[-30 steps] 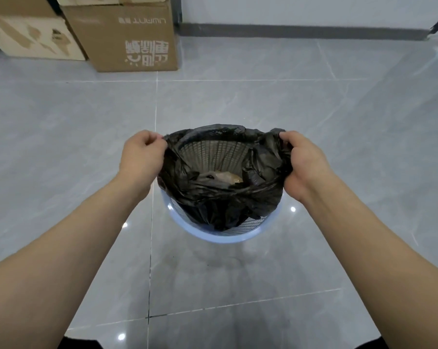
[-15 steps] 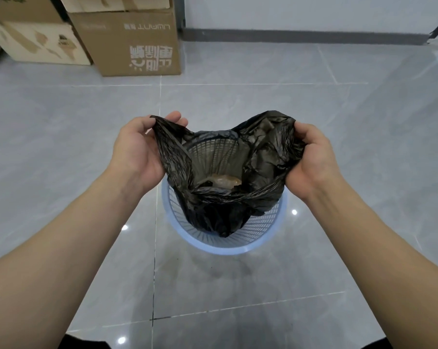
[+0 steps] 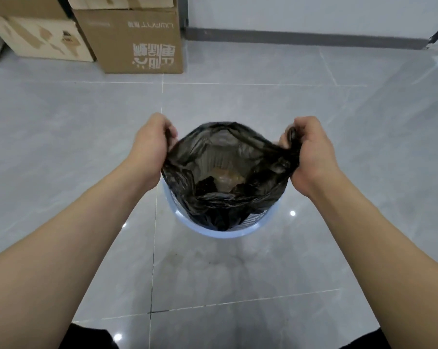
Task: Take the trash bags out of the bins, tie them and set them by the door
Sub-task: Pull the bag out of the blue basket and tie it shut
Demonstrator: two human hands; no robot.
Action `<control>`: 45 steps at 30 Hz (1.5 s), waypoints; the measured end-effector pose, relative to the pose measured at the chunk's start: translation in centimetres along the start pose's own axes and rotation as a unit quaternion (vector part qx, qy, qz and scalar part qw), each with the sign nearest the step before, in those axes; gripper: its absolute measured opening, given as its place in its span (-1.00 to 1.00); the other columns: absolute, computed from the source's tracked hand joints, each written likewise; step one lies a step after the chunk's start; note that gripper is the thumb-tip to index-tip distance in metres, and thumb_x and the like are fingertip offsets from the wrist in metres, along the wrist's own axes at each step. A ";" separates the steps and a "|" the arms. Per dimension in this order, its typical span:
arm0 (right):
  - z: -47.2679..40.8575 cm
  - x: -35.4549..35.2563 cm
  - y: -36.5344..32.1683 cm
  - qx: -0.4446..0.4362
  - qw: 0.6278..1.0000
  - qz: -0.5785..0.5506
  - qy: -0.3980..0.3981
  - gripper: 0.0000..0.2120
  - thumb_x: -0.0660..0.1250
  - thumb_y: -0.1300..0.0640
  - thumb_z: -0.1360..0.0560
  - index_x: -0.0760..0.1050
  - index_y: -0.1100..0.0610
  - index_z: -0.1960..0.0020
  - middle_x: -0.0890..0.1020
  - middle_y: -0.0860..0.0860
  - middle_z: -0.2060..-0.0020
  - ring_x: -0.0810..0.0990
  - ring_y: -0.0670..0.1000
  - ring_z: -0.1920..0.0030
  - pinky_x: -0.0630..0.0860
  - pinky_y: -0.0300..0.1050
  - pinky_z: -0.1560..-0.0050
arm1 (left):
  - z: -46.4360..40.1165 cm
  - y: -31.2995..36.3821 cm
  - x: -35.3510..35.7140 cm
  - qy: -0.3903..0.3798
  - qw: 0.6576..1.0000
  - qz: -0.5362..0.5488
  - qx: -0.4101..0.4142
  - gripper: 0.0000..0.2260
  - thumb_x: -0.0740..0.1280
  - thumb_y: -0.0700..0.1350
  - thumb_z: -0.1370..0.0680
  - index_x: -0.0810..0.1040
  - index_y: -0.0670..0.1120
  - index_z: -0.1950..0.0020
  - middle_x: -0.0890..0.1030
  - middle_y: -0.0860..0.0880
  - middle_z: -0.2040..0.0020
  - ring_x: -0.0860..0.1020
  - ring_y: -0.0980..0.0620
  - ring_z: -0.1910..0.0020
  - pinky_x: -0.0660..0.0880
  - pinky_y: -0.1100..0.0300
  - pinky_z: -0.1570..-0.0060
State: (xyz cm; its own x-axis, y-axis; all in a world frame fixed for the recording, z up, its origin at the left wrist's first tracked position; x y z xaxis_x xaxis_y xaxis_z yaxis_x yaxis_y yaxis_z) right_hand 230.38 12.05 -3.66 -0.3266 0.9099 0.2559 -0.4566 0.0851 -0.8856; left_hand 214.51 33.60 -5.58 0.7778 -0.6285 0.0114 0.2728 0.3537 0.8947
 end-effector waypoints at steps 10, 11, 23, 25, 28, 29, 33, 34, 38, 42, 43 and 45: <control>0.8 -2.2 -0.4 -0.042 0.670 0.741 -0.017 -0.62 0.20 0.06 -0.50 0.43 0.06 -0.31 0.62 0.09 -0.11 0.57 0.13 -0.11 0.45 -0.05 0.01 | 2.3 -2.2 -1.8 -0.098 0.697 -0.706 -0.079 -0.35 0.12 0.41 -0.46 0.47 -0.07 -0.27 0.55 -0.09 -0.16 0.51 -0.11 -0.08 0.39 0.08 -0.02; 0.7 -2.3 -0.1 -0.034 0.658 0.752 -0.018 -0.60 0.20 0.06 -0.50 0.42 0.06 -0.33 0.59 0.10 -0.14 0.55 0.15 -0.12 0.46 -0.04 0.00 | 2.5 -2.4 -1.8 -0.106 0.681 -0.720 -0.088 -0.33 0.11 0.41 -0.48 0.47 -0.07 -0.32 0.54 -0.09 -0.24 0.50 -0.12 -0.15 0.38 0.07 -0.07; 1.6 -5.4 3.4 0.103 0.578 0.810 -0.014 -0.41 0.01 -0.24 -0.53 0.45 0.14 -0.32 0.46 0.19 -0.24 0.35 0.21 -0.27 0.38 0.05 -0.12 | 4.4 -4.3 -0.1 -0.209 0.648 -0.723 -0.117 -0.81 0.27 -0.03 -0.51 0.55 -0.13 0.14 0.63 -0.06 0.22 0.65 -0.04 0.21 0.60 0.12 0.17; 1.9 -5.9 3.9 0.128 0.575 0.808 -0.013 -0.41 0.03 -0.25 -0.51 0.45 0.11 -0.32 0.42 0.17 -0.26 0.32 0.20 -0.29 0.38 0.07 -0.15 | 4.8 -4.8 -0.2 -0.224 0.679 -0.686 -0.138 -0.81 0.25 -0.13 -0.49 0.59 -0.19 0.03 0.68 -0.10 0.19 0.70 -0.07 0.18 0.66 0.05 0.14; 2.2 -5.6 4.7 0.147 0.597 0.787 -0.054 -0.57 0.10 -0.20 -0.51 0.53 0.12 -0.04 0.58 0.07 0.07 0.53 0.10 0.03 0.44 -0.06 0.09 | 5.3 -4.9 0.4 -0.228 0.723 -0.637 -0.142 -0.76 0.16 -0.26 -0.49 0.57 -0.23 -0.06 0.70 -0.14 0.22 0.71 -0.08 0.28 0.66 0.05 0.24; 2.5 -5.4 4.7 0.161 0.617 0.768 -0.065 -0.64 0.15 -0.15 -0.53 0.52 0.13 0.05 0.57 0.03 0.19 0.54 0.06 0.17 0.41 -0.09 0.18 | 5.4 -4.8 0.7 -0.229 0.740 -0.617 -0.141 -0.74 0.14 -0.29 -0.49 0.56 -0.24 -0.07 0.70 -0.16 0.21 0.70 -0.09 0.31 0.65 0.07 0.28; 3.2 -4.0 4.1 0.163 0.699 0.689 -0.097 -0.75 0.34 -0.03 -0.47 0.54 0.16 0.03 0.62 0.05 0.16 0.60 0.09 0.13 0.52 -0.06 0.05 | 5.2 -3.7 1.8 -0.190 0.828 -0.514 -0.117 -0.76 0.09 -0.34 -0.49 0.52 -0.24 -0.02 0.66 -0.24 0.17 0.68 -0.19 0.31 0.63 0.06 0.35; 3.3 -3.5 3.9 0.159 0.741 0.645 -0.098 -0.76 0.37 0.02 -0.46 0.56 0.19 0.01 0.66 0.11 0.12 0.65 0.13 0.11 0.57 -0.03 0.02 | 5.0 -3.2 2.0 -0.168 0.852 -0.484 -0.103 -0.78 0.09 -0.35 -0.50 0.50 -0.23 0.01 0.62 -0.22 0.18 0.64 -0.18 0.32 0.61 0.09 0.38; 3.9 -1.6 2.5 0.177 0.898 0.380 -0.133 -0.82 0.34 0.24 -0.50 0.54 0.23 -0.09 0.68 0.24 0.09 0.68 0.24 0.12 0.61 0.18 0.07 | 3.2 -0.4 2.1 -0.080 0.934 -0.347 -0.006 -0.80 0.09 -0.37 -0.46 0.43 -0.14 0.14 0.46 -0.15 0.25 0.41 -0.09 0.32 0.29 0.19 0.37; 3.7 -0.5 -1.3 0.088 0.966 0.188 -0.154 -0.64 0.25 0.40 -0.50 0.45 0.11 -0.24 0.60 0.17 0.12 0.65 0.07 0.30 0.56 -0.10 0.37 | 3.8 1.9 3.5 -0.103 0.976 -0.180 0.067 -0.70 0.04 -0.46 -0.37 0.33 -0.07 0.16 0.36 -0.11 0.26 0.33 -0.04 0.29 0.22 0.12 0.34; 3.8 -0.5 -2.1 0.068 0.972 0.159 -0.156 -0.53 0.21 0.45 -0.50 0.42 0.06 -0.30 0.60 0.14 0.10 0.65 0.05 0.31 0.52 -0.15 0.45 | 4.4 2.3 4.3 -0.129 0.978 -0.144 0.082 -0.67 0.05 -0.47 -0.35 0.31 -0.05 0.15 0.36 -0.10 0.24 0.33 -0.03 0.29 0.23 0.12 0.36; 3.8 -0.9 -3.2 0.034 0.977 0.139 -0.156 -0.34 0.15 0.52 -0.46 0.37 -0.07 -0.39 0.61 0.10 0.05 0.63 0.06 0.28 0.45 -0.18 0.48 | 5.7 3.0 5.8 -0.178 0.973 -0.091 0.114 -0.63 0.08 -0.42 -0.25 0.30 -0.03 0.09 0.37 -0.09 0.16 0.37 0.00 0.24 0.31 0.18 0.37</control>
State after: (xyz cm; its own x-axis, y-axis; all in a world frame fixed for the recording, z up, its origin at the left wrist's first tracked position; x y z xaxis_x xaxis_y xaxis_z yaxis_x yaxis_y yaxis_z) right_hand 228.98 9.43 0.44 -0.6777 0.7249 0.1240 -0.3649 -0.1851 -0.9125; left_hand 216.62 27.09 -0.33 0.4718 -0.8808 -0.0398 0.2235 0.0758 0.9717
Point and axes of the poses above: each hand's wrist, its own z-axis away from the middle knuckle, its own x-axis out of the palm, y = z × x, the point moved 9 cm from there along -z, towards the middle knuckle
